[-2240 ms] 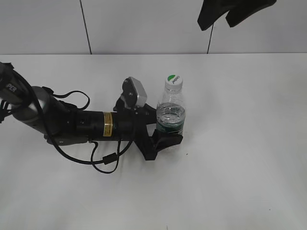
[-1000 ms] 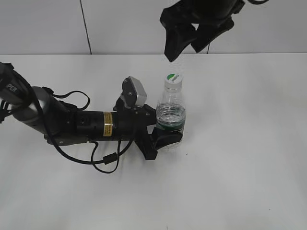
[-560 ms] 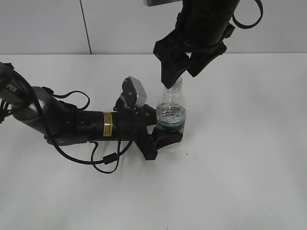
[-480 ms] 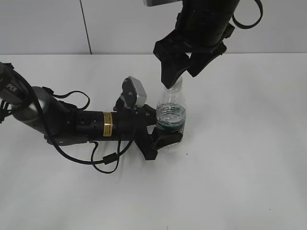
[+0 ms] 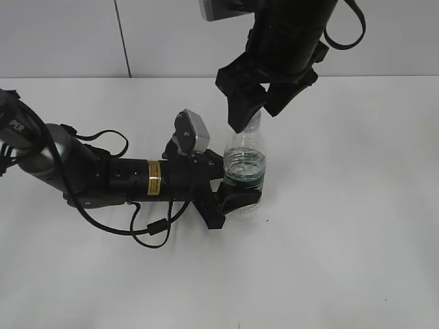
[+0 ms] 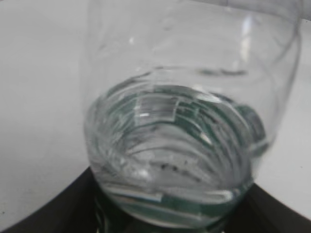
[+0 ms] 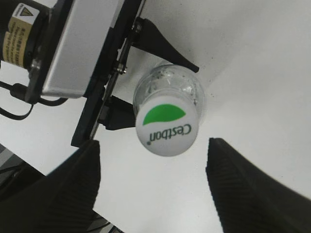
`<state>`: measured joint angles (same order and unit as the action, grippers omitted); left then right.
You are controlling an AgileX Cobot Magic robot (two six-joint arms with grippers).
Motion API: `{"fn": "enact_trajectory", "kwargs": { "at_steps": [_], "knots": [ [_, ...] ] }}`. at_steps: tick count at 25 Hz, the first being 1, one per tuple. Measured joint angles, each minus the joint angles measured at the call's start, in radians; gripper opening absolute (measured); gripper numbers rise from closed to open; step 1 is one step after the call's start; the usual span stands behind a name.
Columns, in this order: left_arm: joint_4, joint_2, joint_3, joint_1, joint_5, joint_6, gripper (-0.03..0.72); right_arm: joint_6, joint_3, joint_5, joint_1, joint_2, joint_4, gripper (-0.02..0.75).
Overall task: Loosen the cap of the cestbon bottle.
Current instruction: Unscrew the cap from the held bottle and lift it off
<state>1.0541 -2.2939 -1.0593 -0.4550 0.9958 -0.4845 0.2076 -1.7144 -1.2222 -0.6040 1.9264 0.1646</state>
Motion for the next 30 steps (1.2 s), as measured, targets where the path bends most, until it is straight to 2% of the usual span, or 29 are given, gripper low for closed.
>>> {"fn": "enact_trajectory", "kwargs": {
  "at_steps": [30],
  "knots": [
    [0.001,0.000,0.000,0.000,0.001,0.000,0.418,-0.040,-0.073,0.001,0.000,0.073,-0.036,0.510]
  ]
}}
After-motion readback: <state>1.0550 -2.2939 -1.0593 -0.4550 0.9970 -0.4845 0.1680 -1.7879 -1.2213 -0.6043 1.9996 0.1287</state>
